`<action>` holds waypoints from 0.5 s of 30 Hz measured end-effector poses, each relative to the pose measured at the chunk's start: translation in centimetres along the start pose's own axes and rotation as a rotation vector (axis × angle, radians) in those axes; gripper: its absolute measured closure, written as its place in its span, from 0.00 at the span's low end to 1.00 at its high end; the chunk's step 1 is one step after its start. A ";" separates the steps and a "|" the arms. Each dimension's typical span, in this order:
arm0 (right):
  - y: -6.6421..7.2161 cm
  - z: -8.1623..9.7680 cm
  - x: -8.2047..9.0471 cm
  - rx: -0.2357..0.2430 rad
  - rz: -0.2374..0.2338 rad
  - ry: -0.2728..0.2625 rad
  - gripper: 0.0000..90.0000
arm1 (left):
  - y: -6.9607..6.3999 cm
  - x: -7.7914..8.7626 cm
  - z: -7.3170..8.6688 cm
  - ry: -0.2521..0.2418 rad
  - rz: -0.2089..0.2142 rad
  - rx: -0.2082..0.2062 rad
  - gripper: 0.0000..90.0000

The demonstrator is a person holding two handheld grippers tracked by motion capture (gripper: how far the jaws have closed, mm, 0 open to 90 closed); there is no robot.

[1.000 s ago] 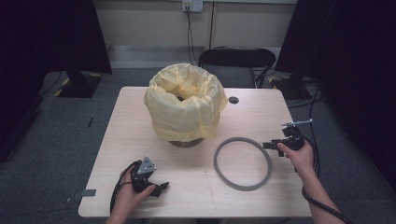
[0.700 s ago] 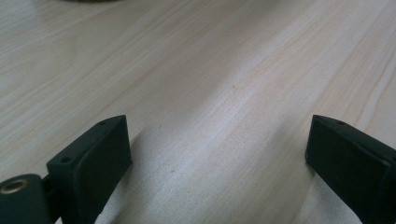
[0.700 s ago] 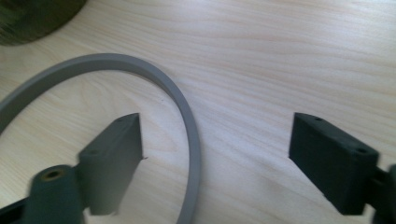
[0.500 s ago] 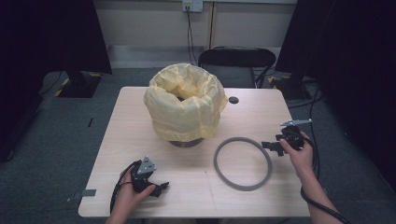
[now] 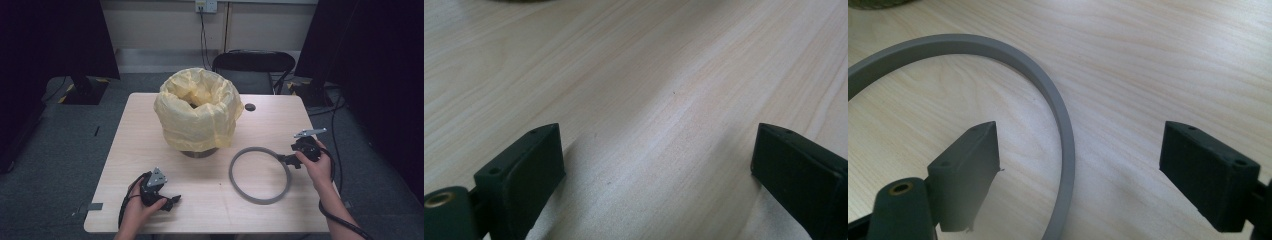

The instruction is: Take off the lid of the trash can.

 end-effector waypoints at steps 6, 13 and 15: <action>0.2 -0.3 -0.1 0.013 -0.011 0.000 0.17 | 0.1 0.1 0.0 0.001 0.012 -0.005 0.07; 0.5 -0.5 -0.1 0.048 -0.032 0.003 0.17 | 0.4 0.3 0.0 -0.008 0.010 0.010 0.13; 0.6 -0.7 -0.1 0.059 -0.028 0.002 0.17 | 0.5 0.4 -0.1 -0.011 0.009 0.023 0.17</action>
Point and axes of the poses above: each handheld gripper's, and its own axes: x roughly backward along the jaws, z roughly out of its underside, y roughly to its left, the point moved 8 cm from there along -x, roughly forward along the jaws, and after that the axes turned 3 degrees about -y, right-handed, at the moved point
